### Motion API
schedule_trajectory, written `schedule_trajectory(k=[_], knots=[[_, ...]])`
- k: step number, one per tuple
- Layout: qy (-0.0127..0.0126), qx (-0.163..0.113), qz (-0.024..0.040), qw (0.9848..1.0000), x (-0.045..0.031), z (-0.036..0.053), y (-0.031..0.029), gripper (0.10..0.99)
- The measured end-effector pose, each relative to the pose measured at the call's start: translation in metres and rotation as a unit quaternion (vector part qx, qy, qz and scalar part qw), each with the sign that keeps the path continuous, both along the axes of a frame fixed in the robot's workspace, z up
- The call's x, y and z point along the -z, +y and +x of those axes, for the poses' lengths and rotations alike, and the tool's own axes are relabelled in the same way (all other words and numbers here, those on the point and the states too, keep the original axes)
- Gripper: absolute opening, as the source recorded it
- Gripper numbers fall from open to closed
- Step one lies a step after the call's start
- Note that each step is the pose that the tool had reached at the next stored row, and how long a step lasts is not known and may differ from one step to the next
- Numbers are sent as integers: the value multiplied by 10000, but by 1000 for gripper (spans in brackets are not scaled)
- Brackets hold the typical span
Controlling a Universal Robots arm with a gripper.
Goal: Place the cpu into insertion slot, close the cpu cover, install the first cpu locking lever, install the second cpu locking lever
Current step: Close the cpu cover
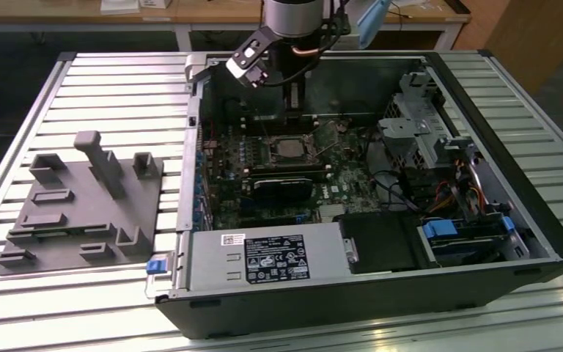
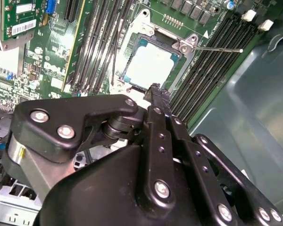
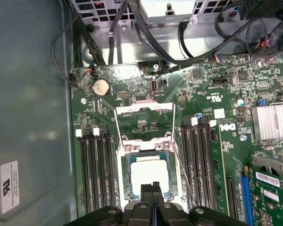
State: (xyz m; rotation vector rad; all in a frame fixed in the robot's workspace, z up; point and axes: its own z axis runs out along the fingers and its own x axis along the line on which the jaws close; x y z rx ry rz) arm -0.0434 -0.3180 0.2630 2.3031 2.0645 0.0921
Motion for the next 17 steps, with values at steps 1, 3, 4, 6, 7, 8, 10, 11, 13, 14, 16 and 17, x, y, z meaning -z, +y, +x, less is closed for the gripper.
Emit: schedule_trajectory(k=[1, 3, 4, 6, 7, 8, 10, 11, 13, 14, 16, 17], knots=[[0, 0, 0, 10000, 0, 9, 0, 106], [0, 1, 0, 10000, 0, 39, 0, 106], [0, 1, 0, 10000, 0, 58, 0, 106], [0, 0, 0, 10000, 0, 105, 0, 106], [1, 0, 0, 10000, 0, 130, 0, 106], [1, 1, 0, 10000, 0, 155, 0, 106], [2, 0, 0, 10000, 0, 209, 0, 106], [2, 0, 0, 10000, 0, 237, 0, 106], [3, 1, 0, 10000, 0, 293, 0, 106], [4, 0, 0, 10000, 0, 323, 0, 106], [6, 1, 0, 10000, 0, 386, 0, 106], [7, 0, 0, 10000, 0, 417, 0, 106]])
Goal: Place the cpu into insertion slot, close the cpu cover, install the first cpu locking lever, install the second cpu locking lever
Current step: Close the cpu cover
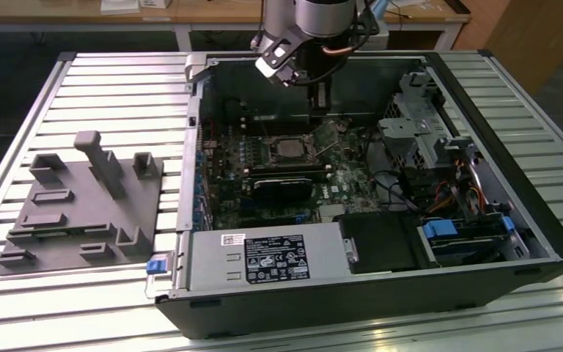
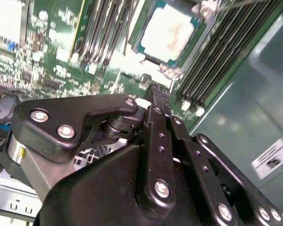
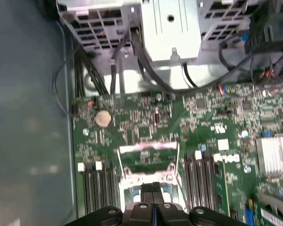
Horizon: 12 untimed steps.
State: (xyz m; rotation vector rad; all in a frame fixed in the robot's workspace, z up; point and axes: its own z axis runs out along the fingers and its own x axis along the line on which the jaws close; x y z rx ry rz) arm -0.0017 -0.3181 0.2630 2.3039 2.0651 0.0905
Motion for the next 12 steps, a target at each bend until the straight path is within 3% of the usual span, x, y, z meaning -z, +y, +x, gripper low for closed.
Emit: schedule_trajectory(k=[12], knots=[[20, 0, 0, 10000, 1, 391, 0, 106]])
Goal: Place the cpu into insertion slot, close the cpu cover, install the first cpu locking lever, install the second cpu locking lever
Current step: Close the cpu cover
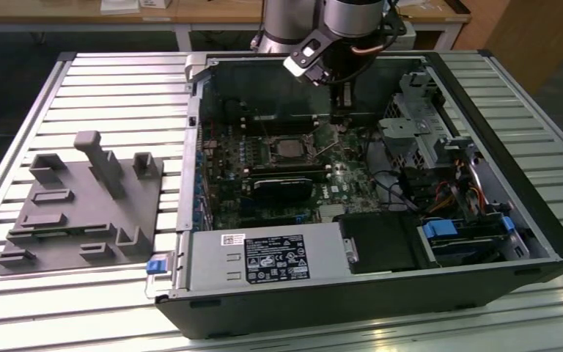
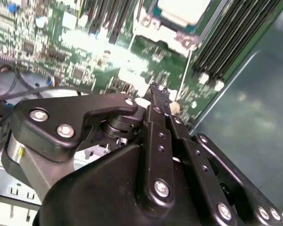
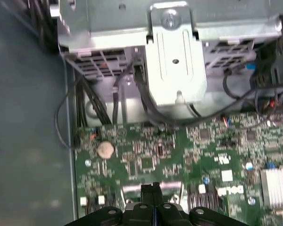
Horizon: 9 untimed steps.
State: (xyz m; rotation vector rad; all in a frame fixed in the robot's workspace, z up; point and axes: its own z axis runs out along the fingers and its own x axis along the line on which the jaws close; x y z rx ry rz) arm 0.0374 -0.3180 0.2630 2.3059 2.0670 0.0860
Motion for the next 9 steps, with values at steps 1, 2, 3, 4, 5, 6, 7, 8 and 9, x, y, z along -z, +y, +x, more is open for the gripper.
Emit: schedule_trajectory(k=[1, 2, 3, 4, 5, 6, 7, 8, 9], knots=[[2, 0, 0, 10000, 0, 33, 0, 106], [5, 1, 0, 10000, 1, 66, 0, 106], [7, 0, 0, 10000, 2, 99, 0, 106], [10, 1, 1, 10000, 5, 129, 0, 106], [14, 1, 1, 10000, 7, 157, 0, 106], [17, 0, 1, 10000, 11, 184, 0, 106], [20, 0, 0, 10000, 19, 204, 0, 106], [21, 1, 0, 10000, 33, 217, 0, 106], [22, 1, 0, 10000, 49, 226, 0, 106]])
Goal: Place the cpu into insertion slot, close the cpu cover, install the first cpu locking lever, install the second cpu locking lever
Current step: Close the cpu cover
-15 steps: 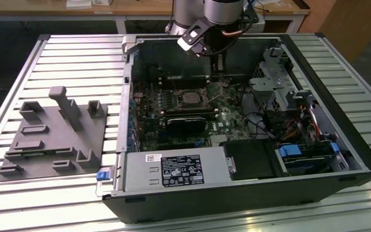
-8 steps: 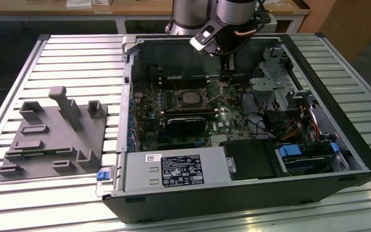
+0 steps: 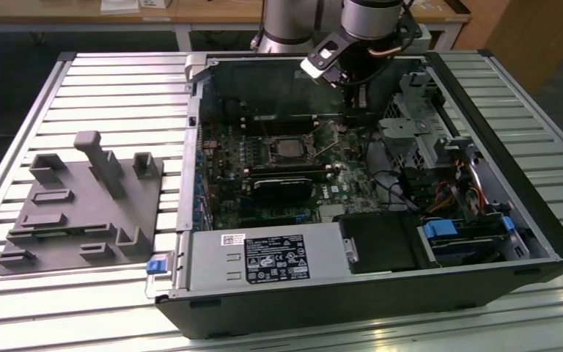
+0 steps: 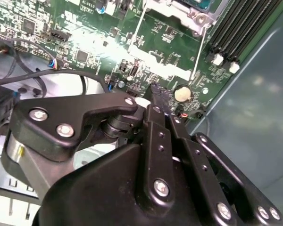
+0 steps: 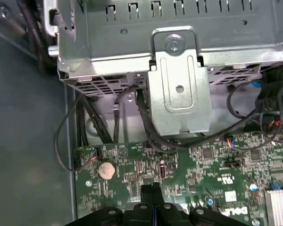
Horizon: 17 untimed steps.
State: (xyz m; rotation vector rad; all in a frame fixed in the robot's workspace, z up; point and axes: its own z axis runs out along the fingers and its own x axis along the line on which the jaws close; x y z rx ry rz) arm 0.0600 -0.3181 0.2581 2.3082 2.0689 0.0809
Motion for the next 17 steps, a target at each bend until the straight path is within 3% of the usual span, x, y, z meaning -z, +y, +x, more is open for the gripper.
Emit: schedule_trajectory(k=[7, 17], knots=[[3, 0, 1, 10000, 128, 49, 0, 106], [8, 0, 0, 10000, 285, 53, 0, 106]])
